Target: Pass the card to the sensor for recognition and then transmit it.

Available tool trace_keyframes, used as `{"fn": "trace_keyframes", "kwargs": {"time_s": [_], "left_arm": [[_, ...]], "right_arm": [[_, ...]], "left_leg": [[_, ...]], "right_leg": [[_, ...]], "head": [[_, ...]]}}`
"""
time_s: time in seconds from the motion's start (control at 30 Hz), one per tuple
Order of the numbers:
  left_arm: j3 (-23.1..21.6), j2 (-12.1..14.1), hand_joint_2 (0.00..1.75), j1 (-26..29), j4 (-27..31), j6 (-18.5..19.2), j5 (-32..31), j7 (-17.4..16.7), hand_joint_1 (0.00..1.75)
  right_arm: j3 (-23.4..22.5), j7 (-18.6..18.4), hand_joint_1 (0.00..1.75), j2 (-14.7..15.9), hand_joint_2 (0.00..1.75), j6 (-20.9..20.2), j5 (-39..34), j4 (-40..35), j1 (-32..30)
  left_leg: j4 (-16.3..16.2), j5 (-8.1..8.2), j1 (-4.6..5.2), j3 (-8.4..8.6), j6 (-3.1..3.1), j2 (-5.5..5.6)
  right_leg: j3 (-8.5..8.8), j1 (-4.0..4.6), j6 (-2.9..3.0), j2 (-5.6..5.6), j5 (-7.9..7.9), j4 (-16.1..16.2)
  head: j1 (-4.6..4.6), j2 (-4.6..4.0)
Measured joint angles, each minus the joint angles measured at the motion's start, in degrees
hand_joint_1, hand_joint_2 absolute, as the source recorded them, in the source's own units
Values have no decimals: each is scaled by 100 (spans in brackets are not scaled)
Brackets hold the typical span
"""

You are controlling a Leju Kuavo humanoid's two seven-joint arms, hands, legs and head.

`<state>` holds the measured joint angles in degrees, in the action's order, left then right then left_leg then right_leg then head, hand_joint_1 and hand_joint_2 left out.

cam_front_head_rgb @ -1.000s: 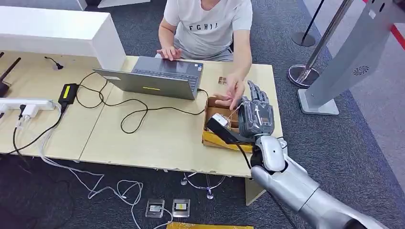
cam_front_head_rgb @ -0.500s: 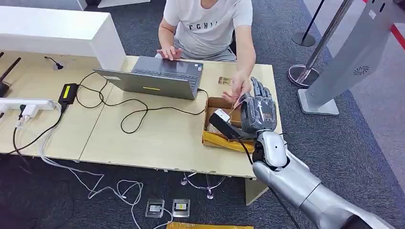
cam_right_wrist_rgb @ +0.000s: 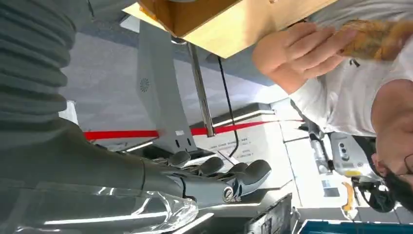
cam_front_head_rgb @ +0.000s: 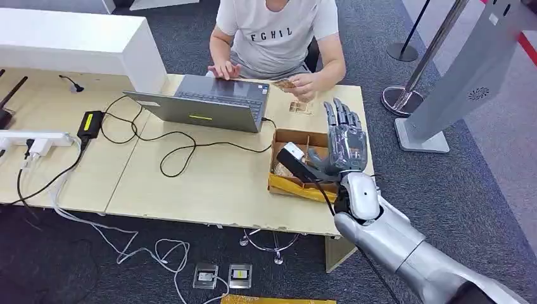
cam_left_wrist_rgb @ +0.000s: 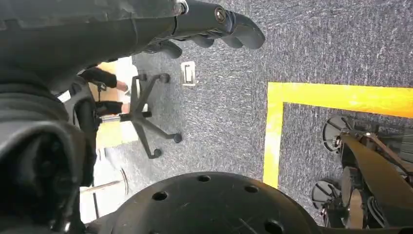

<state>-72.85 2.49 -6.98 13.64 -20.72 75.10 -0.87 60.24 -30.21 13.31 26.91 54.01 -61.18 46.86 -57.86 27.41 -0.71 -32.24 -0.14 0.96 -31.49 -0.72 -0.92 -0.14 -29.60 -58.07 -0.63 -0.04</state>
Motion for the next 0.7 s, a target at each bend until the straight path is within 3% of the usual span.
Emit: {"fn": "trace_keyframes", "kwargs": {"time_s": [0.13,0.27,0.37,0.53,0.7], "left_arm": [[0,0,0,0,0,4,20,0,0],[0,-2,0,2,0,-9,53,9,0],[2,-2,0,4,0,-20,79,9,0],[2,-2,0,26,0,39,101,7,0],[2,-2,0,31,0,39,94,-116,0]], "right_arm": [[0,-48,0,24,175,-182,-173,13,62],[-13,-7,0,138,175,-488,-816,96,123],[-120,92,0,236,175,-514,-1916,319,128],[-546,271,0,553,175,-223,-3763,898,146],[-948,-21,0,1048,175,227,-5210,1211,133]], "left_leg": [[0,0,0,2,0,-1],[0,0,0,2,0,0],[-1,0,1,2,0,0],[-4,-1,4,0,2,7],[-7,0,7,-2,3,9]], "right_leg": [[-1,0,0,1,0,0],[-1,0,0,0,0,1],[-2,-1,0,0,0,1],[-1,-4,-1,-5,1,2],[-9,-8,-1,-8,1,4]], "head": [[0,0],[0,0],[0,0],[0,2],[-2,0]]}}
